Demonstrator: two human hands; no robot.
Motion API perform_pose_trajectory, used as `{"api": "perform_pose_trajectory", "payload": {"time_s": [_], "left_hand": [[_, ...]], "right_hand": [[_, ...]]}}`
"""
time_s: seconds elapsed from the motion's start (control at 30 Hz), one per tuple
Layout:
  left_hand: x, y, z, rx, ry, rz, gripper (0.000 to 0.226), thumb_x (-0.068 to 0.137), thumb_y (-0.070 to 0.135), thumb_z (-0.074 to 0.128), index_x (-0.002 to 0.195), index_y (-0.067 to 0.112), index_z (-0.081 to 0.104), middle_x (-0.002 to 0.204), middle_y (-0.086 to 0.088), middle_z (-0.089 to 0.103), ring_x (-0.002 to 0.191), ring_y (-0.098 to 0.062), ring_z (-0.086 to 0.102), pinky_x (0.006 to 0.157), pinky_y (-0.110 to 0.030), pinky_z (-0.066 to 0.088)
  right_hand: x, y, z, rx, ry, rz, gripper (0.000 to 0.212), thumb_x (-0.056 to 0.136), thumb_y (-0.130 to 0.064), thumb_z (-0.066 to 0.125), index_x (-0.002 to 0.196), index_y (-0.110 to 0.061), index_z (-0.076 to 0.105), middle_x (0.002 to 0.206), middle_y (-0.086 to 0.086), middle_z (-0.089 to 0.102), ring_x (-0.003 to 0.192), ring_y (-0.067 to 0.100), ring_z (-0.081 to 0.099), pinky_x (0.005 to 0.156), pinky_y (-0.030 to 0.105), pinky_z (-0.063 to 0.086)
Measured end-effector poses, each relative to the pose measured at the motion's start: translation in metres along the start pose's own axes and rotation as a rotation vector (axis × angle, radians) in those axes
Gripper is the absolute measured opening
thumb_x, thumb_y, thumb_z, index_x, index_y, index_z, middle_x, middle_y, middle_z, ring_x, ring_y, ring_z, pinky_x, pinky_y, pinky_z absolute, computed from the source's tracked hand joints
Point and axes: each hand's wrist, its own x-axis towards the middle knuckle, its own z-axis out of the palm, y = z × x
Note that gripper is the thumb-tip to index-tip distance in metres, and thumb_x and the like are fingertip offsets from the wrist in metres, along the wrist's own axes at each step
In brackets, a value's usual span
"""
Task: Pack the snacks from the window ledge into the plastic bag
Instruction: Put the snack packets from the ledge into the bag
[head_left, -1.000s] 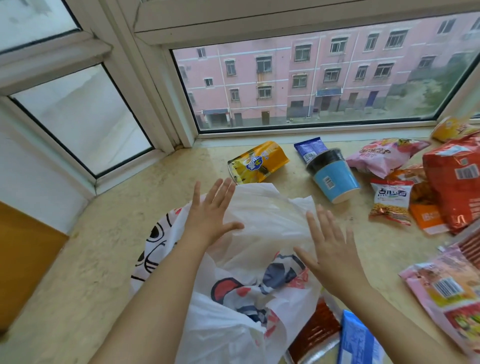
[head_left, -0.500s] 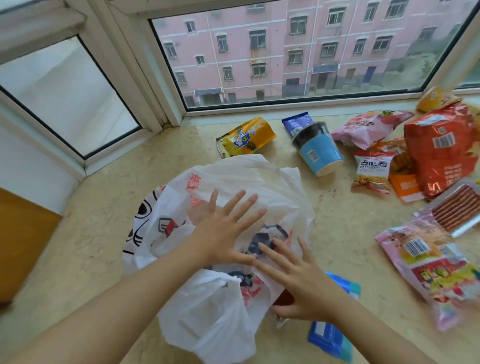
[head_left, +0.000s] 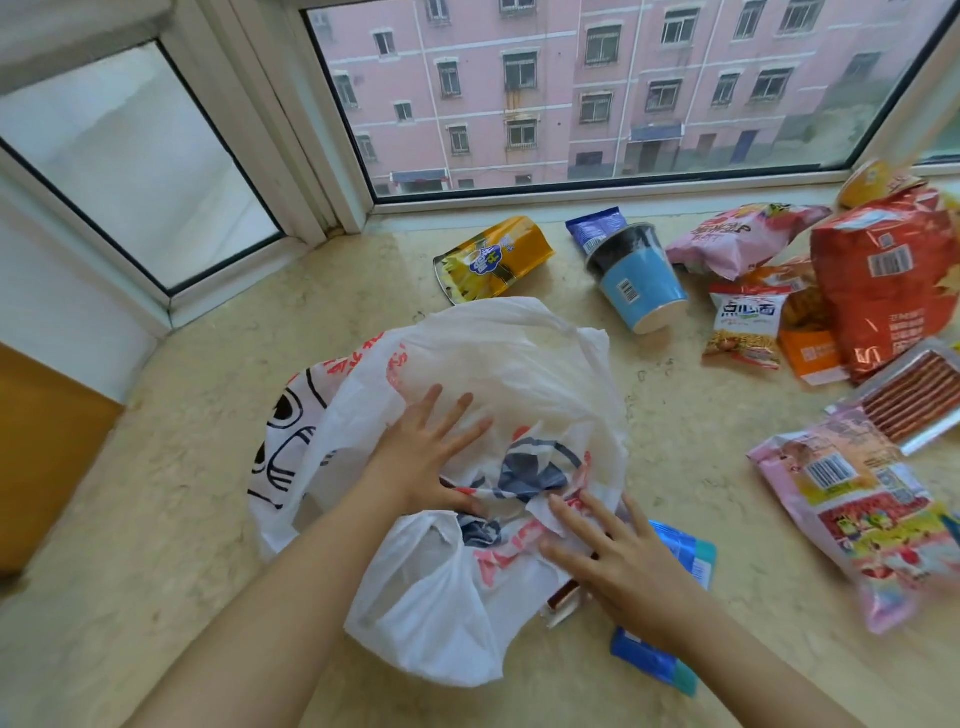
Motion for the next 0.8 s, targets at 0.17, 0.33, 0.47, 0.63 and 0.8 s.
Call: {"api": "perform_pose_trajectory", "payload": {"time_s": [0.17, 0.33, 0.47, 0.63, 0.8], "left_hand": [[-0.034, -0.006, -0.028, -0.051, 0.126, 0.053, 0.097, 0.07, 0.089, 0.032, 0.148, 0.046, -0.007, 0.157, 0.01, -0.021, 0.143, -0.016, -0.026, 0.117, -0.052, 0.01], [-0.091, -0.046, -0.048, -0.048, 0.034, 0.147, 0.096, 0.068, 0.089, 0.04, 0.147, 0.05, 0.004, 0.158, 0.017, -0.015, 0.147, -0.011, -0.002, 0.1, -0.027, 0.04], [-0.136, -0.079, -0.043, 0.102, -0.046, 0.146, 0.096, 0.062, 0.096, 0.034, 0.137, 0.039, 0.049, 0.148, 0.006, 0.042, 0.108, -0.009, 0.062, 0.067, -0.017, 0.051], [-0.155, -0.122, 0.01, 0.136, -0.003, 0.136, 0.071, 0.088, 0.074, 0.019, 0.15, 0.039, 0.021, 0.158, 0.001, 0.022, 0.138, -0.019, 0.037, 0.061, -0.029, 0.056], [-0.138, -0.091, 0.018, 0.134, 0.174, 0.143, 0.069, 0.086, 0.037, 0.043, 0.151, 0.027, 0.021, 0.16, -0.004, 0.014, 0.145, -0.02, 0.02, 0.044, -0.016, 0.037]], "right_hand": [[0.004, -0.009, -0.008, 0.046, 0.067, 0.028, 0.075, 0.061, -0.022, 0.082, 0.13, -0.03, 0.054, 0.145, 0.013, 0.046, 0.123, 0.038, 0.053, 0.092, 0.064, 0.044], [0.01, -0.019, -0.007, 0.105, 0.039, 0.073, 0.075, 0.056, -0.022, 0.084, 0.126, -0.031, 0.057, 0.141, 0.017, 0.049, 0.118, 0.043, 0.056, 0.088, 0.065, 0.045], [0.018, -0.029, -0.002, 0.091, 0.081, 0.087, 0.047, 0.084, -0.033, 0.045, 0.129, -0.034, 0.054, 0.144, 0.016, 0.046, 0.124, 0.043, 0.051, 0.092, 0.065, 0.043], [0.032, -0.039, 0.003, 0.076, 0.094, 0.079, 0.061, 0.074, -0.031, 0.069, 0.133, -0.036, 0.052, 0.143, 0.016, 0.048, 0.126, 0.044, 0.048, 0.092, 0.065, 0.043], [0.031, -0.046, 0.0, 0.088, 0.066, 0.081, 0.059, 0.082, -0.038, 0.058, 0.14, -0.032, 0.046, 0.148, 0.015, 0.041, 0.13, 0.043, 0.043, 0.102, 0.064, 0.035]]}}
